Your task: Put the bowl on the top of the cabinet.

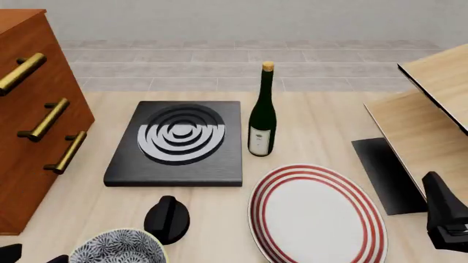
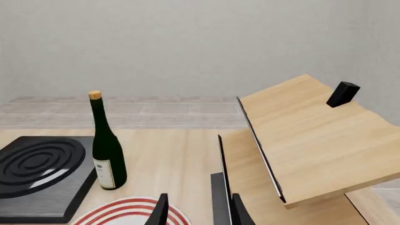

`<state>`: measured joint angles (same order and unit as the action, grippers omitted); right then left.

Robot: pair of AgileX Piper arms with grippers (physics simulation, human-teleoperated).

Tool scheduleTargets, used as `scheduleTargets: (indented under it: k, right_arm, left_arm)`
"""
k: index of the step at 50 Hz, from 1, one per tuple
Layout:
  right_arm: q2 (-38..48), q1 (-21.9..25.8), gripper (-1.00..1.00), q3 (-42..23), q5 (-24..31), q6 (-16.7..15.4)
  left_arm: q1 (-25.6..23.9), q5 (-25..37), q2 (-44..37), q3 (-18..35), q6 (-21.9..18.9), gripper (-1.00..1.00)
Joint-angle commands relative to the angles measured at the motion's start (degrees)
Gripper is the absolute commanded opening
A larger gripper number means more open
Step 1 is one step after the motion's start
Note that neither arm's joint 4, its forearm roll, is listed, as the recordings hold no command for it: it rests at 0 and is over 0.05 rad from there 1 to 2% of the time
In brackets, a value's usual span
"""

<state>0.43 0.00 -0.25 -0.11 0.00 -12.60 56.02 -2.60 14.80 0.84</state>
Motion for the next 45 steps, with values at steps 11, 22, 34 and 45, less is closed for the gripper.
scheduleTargets:
  k: [11,22,34,45]
  right_arm:
    - [0.0,0.0,1.0,0.0,0.0,0.0]
    - [0.0,0.0,1.0,0.0,0.0,0.0]
    - [0.0,0.0,1.0,0.0,0.0,0.0]
    - [0.0,0.0,1.0,0.0,0.0,0.0]
  left_arm:
    - [-0.4,-7.7,-4.2,-4.7,-1.2,1.0]
    - [-0.5,-7.3,-4.1,-5.7,-1.6,1.0]
    - [0.3,-9.7,-5.5,-7.8,-2.2,1.0]
    - [0.6,-12.0,-6.6,-9.8,-2.7,1.0]
